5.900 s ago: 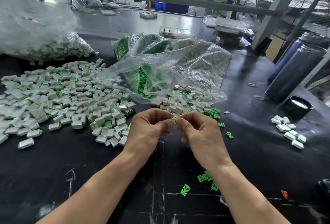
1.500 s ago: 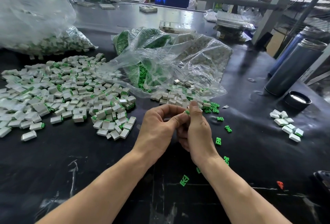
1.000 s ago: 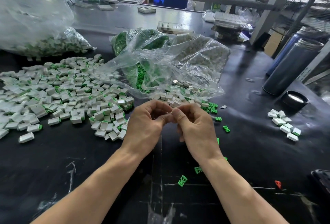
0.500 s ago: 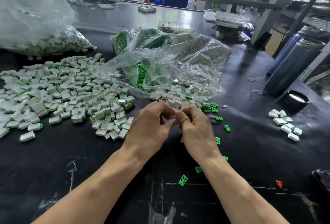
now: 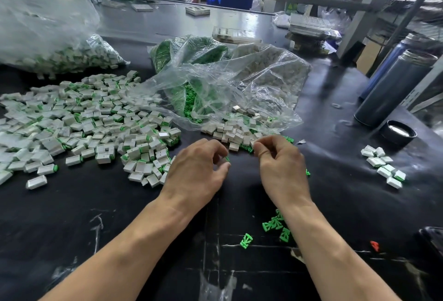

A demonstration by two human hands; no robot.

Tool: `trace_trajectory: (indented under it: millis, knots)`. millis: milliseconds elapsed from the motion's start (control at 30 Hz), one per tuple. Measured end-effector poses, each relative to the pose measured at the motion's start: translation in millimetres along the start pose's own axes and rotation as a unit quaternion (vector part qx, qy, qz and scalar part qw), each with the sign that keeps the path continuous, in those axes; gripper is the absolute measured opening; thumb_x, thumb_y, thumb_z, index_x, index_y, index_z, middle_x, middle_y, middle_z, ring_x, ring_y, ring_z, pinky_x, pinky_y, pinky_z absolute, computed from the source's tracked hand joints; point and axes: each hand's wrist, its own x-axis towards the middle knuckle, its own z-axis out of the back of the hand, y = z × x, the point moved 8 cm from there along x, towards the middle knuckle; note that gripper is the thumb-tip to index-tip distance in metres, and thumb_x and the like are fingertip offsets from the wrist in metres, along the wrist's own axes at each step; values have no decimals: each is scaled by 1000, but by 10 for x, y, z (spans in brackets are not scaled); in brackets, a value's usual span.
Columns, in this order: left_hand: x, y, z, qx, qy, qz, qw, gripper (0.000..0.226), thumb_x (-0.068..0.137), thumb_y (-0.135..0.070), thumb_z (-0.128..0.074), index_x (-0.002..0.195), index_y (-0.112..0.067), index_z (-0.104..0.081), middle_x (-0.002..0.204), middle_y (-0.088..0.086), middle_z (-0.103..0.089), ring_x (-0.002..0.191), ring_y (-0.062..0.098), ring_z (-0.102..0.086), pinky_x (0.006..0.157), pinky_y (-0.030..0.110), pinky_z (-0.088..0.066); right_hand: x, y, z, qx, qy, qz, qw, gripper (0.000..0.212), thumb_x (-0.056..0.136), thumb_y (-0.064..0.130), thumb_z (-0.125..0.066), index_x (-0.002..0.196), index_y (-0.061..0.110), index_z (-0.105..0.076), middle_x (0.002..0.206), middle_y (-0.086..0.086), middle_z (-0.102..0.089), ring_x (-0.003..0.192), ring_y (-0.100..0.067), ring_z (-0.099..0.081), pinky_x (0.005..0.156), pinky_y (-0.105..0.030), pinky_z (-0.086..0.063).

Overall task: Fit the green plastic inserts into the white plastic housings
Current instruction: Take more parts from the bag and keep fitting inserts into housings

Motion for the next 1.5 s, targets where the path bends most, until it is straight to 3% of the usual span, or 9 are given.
trace_trajectory:
  millis: [133, 267, 533, 700, 867, 967, 1100, 1200, 1500]
  knots:
    - [13, 74, 28, 88, 12, 20, 996, 20, 93, -34, -67, 113, -33, -66, 99, -11, -64, 98, 14, -61, 96, 33, -46, 115, -113, 188, -114, -17, -26, 993, 6, 96, 29, -69, 96, 26, -75, 97, 0, -76, 97, -27, -69, 84, -38, -54]
    - [56, 155, 115, 212, 17, 41, 976, 18, 95, -38, -61, 112, -34, -63, 102, -7, -62, 102, 18, -59, 95, 35, -41, 155, -173, 223, -185, -5, -42, 982, 7, 94, 31, -70, 97, 31, -77, 102, 1, -76, 101, -29, -68, 79, -32, -45]
    - [119, 381, 225, 345, 57, 123, 929, 27, 91, -33, -54, 117, -31, -60, 122, -1, -56, 119, 25, -47, 100, 41, -35, 162, -168, 157, -227, 54, -49, 971, 13, 95, 39, -70, 102, 31, -76, 106, 6, -76, 106, -23, -67, 92, -36, -54]
    - [93, 37, -3, 180, 53, -44, 981, 55, 95, -20, -55, 147, -34, -46, 153, -8, -41, 138, 15, -34, 112, 35, -21, 130, -97, 125, -224, 60, -37, 972, 8, 93, 36, -71, 98, 32, -76, 100, 8, -75, 102, -22, -67, 90, -36, -53]
    - [34, -143, -375, 169, 136, -134, 967, 57, 102, -31, -38, 159, -34, -29, 171, -10, -13, 156, 6, -7, 123, 34, -7, 133, -133, 130, -263, 65, -53, 961, 19, 92, 48, -72, 100, 30, -73, 106, 5, -74, 106, -24, -67, 83, -33, -46]
    - [36, -145, -380, 170, 116, -146, 968, 48, 106, -37, -36, 154, -32, -42, 165, -14, -31, 153, 5, -18, 122, 34, -10, 138, -176, 125, -283, 83, -74, 953, 23, 89, 54, -73, 94, 31, -69, 102, 4, -72, 103, -24, -66, 81, -33, -44]
    - [57, -200, -161, 134, 23, -144, 980, 22, 101, -29, -55, 120, -30, -67, 119, -13, -66, 121, 13, -51, 107, 31, -27, 133, -173, 88, -286, 104, -71, 950, 16, 91, 47, -73, 91, 31, -71, 97, 4, -73, 101, -23, -67, 84, -35, -48]
    - [70, -116, -92, 108, 6, -89, 990, 15, 96, -26, -66, 110, -27, -69, 110, -9, -65, 112, 18, -55, 101, 32, -34, 120, -152, 73, -281, 112, -65, 951, 14, 92, 46, -73, 94, 32, -72, 98, 5, -72, 102, -22, -66, 82, -33, -45]
    - [77, 33, -63, 156, 50, 26, 986, 32, 88, -61, -66, 102, -32, -67, 100, -7, -60, 104, 17, -55, 96, 34, -39, 106, -163, 139, -290, 118, -83, 946, 20, 89, 49, -76, 87, 30, -68, 94, 5, -70, 100, -23, -66, 80, -32, -43]
